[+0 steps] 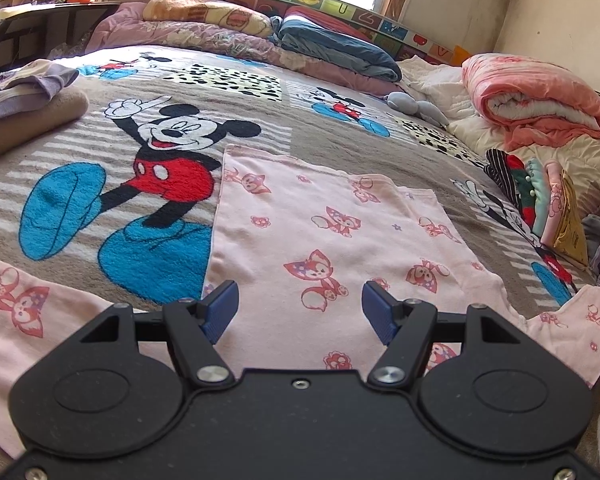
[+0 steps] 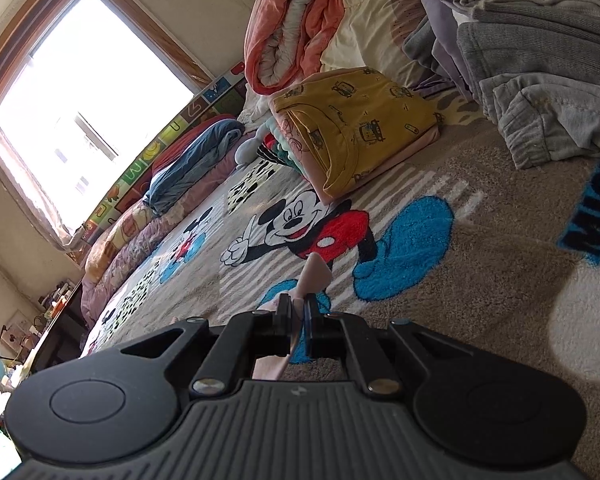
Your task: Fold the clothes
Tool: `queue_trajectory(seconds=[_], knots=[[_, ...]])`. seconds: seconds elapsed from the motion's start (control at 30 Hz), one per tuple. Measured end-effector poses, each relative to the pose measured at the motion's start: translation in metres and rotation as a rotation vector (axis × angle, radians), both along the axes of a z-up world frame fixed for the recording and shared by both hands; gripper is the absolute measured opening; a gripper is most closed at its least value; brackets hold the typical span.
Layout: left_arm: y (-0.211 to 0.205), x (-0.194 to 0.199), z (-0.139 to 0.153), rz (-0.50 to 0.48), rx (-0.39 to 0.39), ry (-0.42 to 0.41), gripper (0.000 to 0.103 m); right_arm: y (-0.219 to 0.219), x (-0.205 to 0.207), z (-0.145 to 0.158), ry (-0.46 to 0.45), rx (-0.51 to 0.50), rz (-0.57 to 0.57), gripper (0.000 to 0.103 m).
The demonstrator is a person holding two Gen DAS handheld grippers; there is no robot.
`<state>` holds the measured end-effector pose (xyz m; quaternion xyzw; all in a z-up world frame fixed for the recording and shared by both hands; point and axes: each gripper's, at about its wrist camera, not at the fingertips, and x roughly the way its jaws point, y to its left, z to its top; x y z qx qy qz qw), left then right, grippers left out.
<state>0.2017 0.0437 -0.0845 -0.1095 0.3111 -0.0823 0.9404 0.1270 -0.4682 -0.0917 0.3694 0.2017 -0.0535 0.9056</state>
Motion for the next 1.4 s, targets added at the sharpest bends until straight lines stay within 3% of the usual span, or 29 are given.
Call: queue_trajectory(seconds=[0.27, 0.47, 0.57, 0.63, 0.7, 0.83, 0.87, 0.9, 0.93, 0.97, 1.13, 1.27, 1.33, 1.4], knots=[[-0.001, 0.003, -0.005, 0.008, 0.014, 0.02, 0.067, -0.004, 0.002, -0.004, 0.001, -0.012, 0.005, 0.008], [-0.004, 0.003, -0.006, 0.0, 0.028, 0.022, 0.067, -0.013, -0.002, -0.036, 0.092, 0.035, -0.023, 0.008], [-0.005, 0.003, -0.007, 0.0, 0.033, 0.024, 0.067, -0.018, -0.005, -0.046, 0.074, 0.101, -0.042, 0.015], [-0.006, 0.003, -0.008, 0.0, 0.037, 0.025, 0.067, -0.023, -0.008, -0.051, 0.039, 0.153, -0.056, 0.036], [-0.007, 0.003, -0.009, -0.001, 0.044, 0.026, 0.067, -0.025, -0.007, -0.052, 0.02, 0.157, -0.058, 0.042], [-0.009, 0.004, -0.01, -0.005, 0.058, 0.027, 0.067, -0.027, 0.005, -0.053, 0.025, 0.116, -0.034, 0.041], [-0.009, 0.004, -0.011, -0.006, 0.061, 0.028, 0.067, -0.025, 0.008, -0.052, 0.027, 0.097, -0.02, 0.037], [-0.01, 0.004, -0.011, -0.007, 0.065, 0.029, 0.067, -0.024, 0.012, -0.051, 0.029, 0.079, -0.005, 0.017], [-0.01, 0.005, -0.012, -0.008, 0.068, 0.029, 0.067, -0.021, 0.014, -0.047, 0.031, 0.038, 0.004, 0.007], [-0.01, 0.005, -0.012, -0.009, 0.071, 0.03, 0.067, -0.016, 0.016, -0.042, 0.034, -0.011, 0.011, 0.006], [-0.011, 0.004, -0.012, -0.013, 0.078, 0.029, 0.067, -0.004, 0.026, -0.024, 0.03, -0.204, 0.063, 0.006], [-0.013, 0.004, -0.011, -0.02, 0.093, 0.023, 0.067, -0.006, 0.037, -0.026, 0.095, -0.232, 0.077, 0.006], [-0.015, 0.003, -0.011, -0.024, 0.105, 0.02, 0.067, -0.007, 0.036, -0.028, 0.123, -0.231, 0.038, 0.014], [-0.017, 0.002, -0.011, -0.028, 0.117, 0.017, 0.067, -0.01, 0.029, -0.027, 0.115, -0.222, -0.019, 0.033]])
